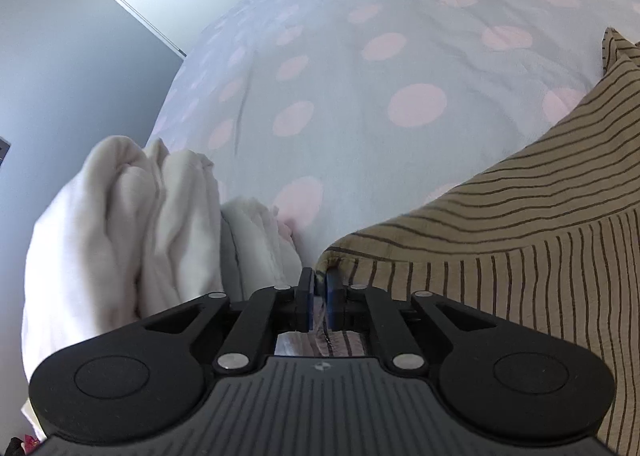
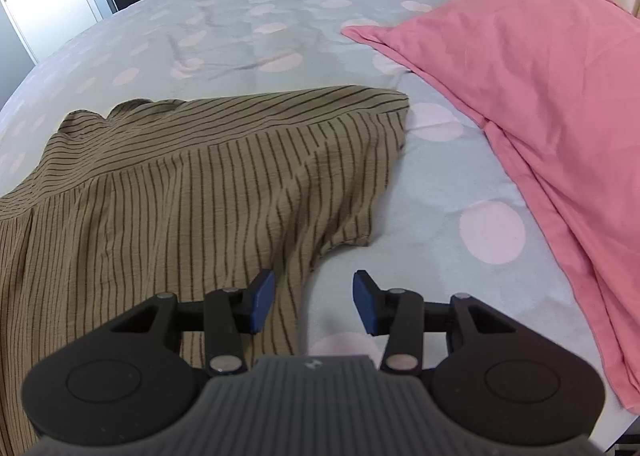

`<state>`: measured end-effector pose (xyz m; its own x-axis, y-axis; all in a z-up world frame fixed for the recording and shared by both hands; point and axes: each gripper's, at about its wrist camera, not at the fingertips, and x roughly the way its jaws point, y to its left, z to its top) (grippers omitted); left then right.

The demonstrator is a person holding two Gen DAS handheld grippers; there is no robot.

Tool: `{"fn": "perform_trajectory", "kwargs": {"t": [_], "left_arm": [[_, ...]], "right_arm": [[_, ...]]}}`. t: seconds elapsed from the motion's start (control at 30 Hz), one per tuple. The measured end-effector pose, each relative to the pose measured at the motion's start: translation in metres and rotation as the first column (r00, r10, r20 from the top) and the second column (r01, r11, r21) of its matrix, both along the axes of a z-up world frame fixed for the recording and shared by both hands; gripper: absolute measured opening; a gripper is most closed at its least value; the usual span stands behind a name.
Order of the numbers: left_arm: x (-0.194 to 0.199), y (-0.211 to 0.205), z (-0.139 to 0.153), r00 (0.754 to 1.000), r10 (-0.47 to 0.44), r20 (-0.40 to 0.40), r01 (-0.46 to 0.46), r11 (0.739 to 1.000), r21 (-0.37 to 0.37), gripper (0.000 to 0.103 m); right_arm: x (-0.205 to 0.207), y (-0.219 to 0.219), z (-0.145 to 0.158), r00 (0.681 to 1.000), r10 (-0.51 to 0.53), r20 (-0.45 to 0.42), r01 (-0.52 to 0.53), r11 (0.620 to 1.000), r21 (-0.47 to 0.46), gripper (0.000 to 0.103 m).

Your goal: Fold clothes

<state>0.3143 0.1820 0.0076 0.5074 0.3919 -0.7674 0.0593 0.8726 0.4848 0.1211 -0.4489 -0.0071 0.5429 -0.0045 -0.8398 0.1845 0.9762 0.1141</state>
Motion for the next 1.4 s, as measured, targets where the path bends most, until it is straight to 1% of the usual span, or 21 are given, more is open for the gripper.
{"fn": "perform_trajectory", "kwargs": {"t": [0.03, 0.07, 0.2, 0.27, 0.33, 0.43, 0.47, 0.57, 0.67, 0.77, 0.87, 0.97, 1.03, 1.1, 1.23, 1.3, 1.33, 1.37, 1.4], "left_arm": [[0.005, 0.001, -0.002, 1.000, 0.007, -0.012, -0.006, 1.000, 0.021, 0.020], [0.002, -0.001, -0.001, 1.000, -0.003, -0.004, 0.003, 1.000, 0.023, 0.028], [-0.027, -0.016, 0.010, 0.995, -0.071, 0.065, 0.071, 0.997, 0.000, 0.036], [-0.048, -0.024, 0.018, 0.991, -0.095, 0.092, 0.100, 0.994, -0.045, 0.039], [-0.072, -0.034, 0.028, 0.986, -0.121, 0.119, 0.134, 0.986, -0.103, 0.040], [-0.107, -0.048, 0.035, 0.977, -0.171, 0.126, 0.192, 0.967, -0.170, 0.041], [-0.118, -0.052, 0.036, 0.974, -0.191, 0.120, 0.211, 0.960, -0.183, 0.041], [-0.146, -0.064, 0.039, 0.962, -0.249, 0.110, 0.268, 0.940, -0.212, 0.041], [-0.168, -0.076, 0.048, 0.948, -0.288, 0.135, 0.313, 0.922, -0.229, 0.041], [-0.181, -0.085, 0.055, 0.939, -0.301, 0.167, 0.335, 0.909, -0.249, 0.042], [-0.185, -0.089, 0.057, 0.936, -0.292, 0.197, 0.339, 0.897, -0.282, 0.042], [-0.191, -0.090, 0.053, 0.942, -0.268, 0.203, 0.323, 0.889, -0.325, 0.042], [-0.193, -0.091, 0.049, 0.947, -0.253, 0.196, 0.308, 0.887, -0.344, 0.042], [-0.196, -0.091, 0.045, 0.952, -0.242, 0.189, 0.296, 0.889, -0.350, 0.042], [-0.200, -0.092, 0.043, 0.955, -0.231, 0.187, 0.284, 0.892, -0.351, 0.042], [-0.202, -0.090, 0.041, 0.958, -0.219, 0.184, 0.272, 0.897, -0.347, 0.042], [-0.203, -0.090, 0.039, 0.960, -0.213, 0.180, 0.264, 0.900, -0.347, 0.042], [-0.204, -0.089, 0.038, 0.963, -0.207, 0.174, 0.257, 0.902, -0.347, 0.042], [-0.205, -0.089, 0.038, 0.964, -0.204, 0.171, 0.253, 0.904, -0.346, 0.042]], "right_arm": [[-0.002, -0.001, 0.001, 1.000, 0.000, 0.001, 0.000, 1.000, -0.004, 0.047], [-0.004, -0.002, 0.002, 1.000, 0.002, 0.003, -0.002, 1.000, -0.007, 0.047], [-0.017, -0.003, 0.007, 1.000, 0.018, 0.013, -0.017, 1.000, -0.017, 0.047], [-0.026, -0.003, 0.011, 0.999, 0.030, 0.021, -0.029, 0.999, -0.018, 0.047], [-0.038, -0.002, 0.015, 0.998, 0.056, 0.027, -0.056, 0.998, -0.010, 0.047], [-0.058, 0.001, 0.018, 0.994, 0.105, 0.018, -0.105, 0.994, 0.002, 0.048], [-0.066, 0.001, 0.017, 0.993, 0.119, 0.008, -0.120, 0.993, 0.012, 0.051], [-0.089, -0.001, 0.014, 0.988, 0.149, -0.033, -0.148, 0.989, 0.020, 0.051], [-0.114, -0.006, 0.009, 0.983, 0.168, -0.066, -0.167, 0.986, 0.024, 0.051], [-0.142, -0.015, 0.000, 0.977, 0.197, -0.087, -0.194, 0.980, 0.042, 0.050], [-0.167, -0.020, -0.015, 0.965, 0.229, -0.125, -0.222, 0.973, 0.067, 0.047], [-0.189, -0.020, -0.030, 0.952, 0.271, -0.142, -0.257, 0.960, 0.113, 0.044], [-0.198, -0.016, -0.039, 0.941, 0.304, -0.149, -0.287, 0.950, 0.125, 0.044], [-0.202, -0.013, -0.049, 0.933, 0.326, -0.155, -0.309, 0.943, 0.127, 0.044], [-0.203, -0.007, -0.064, 0.914, 0.379, -0.142, -0.353, 0.918, 0.178, 0.044], [-0.200, 0.000, -0.073, 0.900, 0.401, -0.168, -0.375, 0.912, 0.168, 0.043], [-0.198, 0.003, -0.077, 0.894, 0.411, -0.180, -0.385, 0.908, 0.164, 0.042], [-0.197, 0.004, -0.080, 0.891, 0.412, -0.189, -0.383, 0.908, 0.170, 0.033], [-0.196, 0.005, -0.083, 0.889, 0.412, -0.199, -0.381, 0.908, 0.176, 0.010]]}}
